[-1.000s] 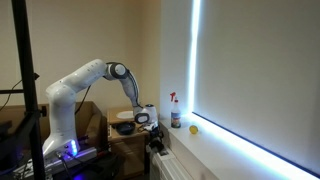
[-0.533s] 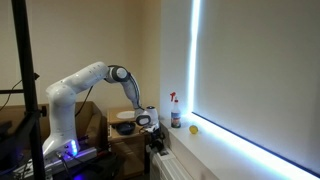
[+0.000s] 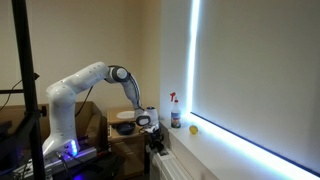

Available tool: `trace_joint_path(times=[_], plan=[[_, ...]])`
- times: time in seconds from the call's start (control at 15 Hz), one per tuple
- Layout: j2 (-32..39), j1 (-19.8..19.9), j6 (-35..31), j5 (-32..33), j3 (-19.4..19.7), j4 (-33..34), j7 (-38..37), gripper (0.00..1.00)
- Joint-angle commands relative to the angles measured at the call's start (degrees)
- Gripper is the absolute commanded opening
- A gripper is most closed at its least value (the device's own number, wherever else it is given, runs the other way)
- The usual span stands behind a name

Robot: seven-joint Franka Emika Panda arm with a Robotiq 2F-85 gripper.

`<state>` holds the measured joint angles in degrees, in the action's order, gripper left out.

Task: Put the sock on the black plate

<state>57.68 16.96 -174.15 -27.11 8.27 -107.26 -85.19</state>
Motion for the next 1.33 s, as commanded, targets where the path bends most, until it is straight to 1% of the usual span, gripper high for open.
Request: trace_joint_path(times=[0.0,0.33,0.4,0.47,0.53,0.6,0.73,0.87,0.93,1.0,1.2,1.27], plan=[[0.5,2.2,0.3,-1.2,-1.6,0.8,1.8,0.38],[0.8,2.4,0.7,-1.3,-1.1,0.8,1.3,0.04],[0.5,2.5,0.6,-1.3,-0.9,0.6,1.2,0.01],[-0.4,3.1,0.4,-1.3,-1.5,-0.3,1.9,0.0],[-1.2,2.7,0.0,-1.2,-1.1,-1.2,2.0,0.0],[-2.5,3.6,-0.8,-1.0,-1.9,-2.4,3.3,0.03],[-7.2,5.8,-2.1,-0.4,-3.8,-6.7,7.6,0.01],[-12.6,10.1,-4.0,-0.2,-7.9,-11.6,14.5,0.02],[-15.4,11.7,-3.3,-0.3,-9.2,-14.0,17.3,0.02],[-19.0,16.0,-1.4,-0.8,-13.2,-16.5,21.6,0.02],[-27.8,23.3,0.8,-3.9,-19.5,-23.1,30.7,0.02],[-31.1,27.1,1.3,-2.6,-22.8,-25.8,31.1,0.02]])
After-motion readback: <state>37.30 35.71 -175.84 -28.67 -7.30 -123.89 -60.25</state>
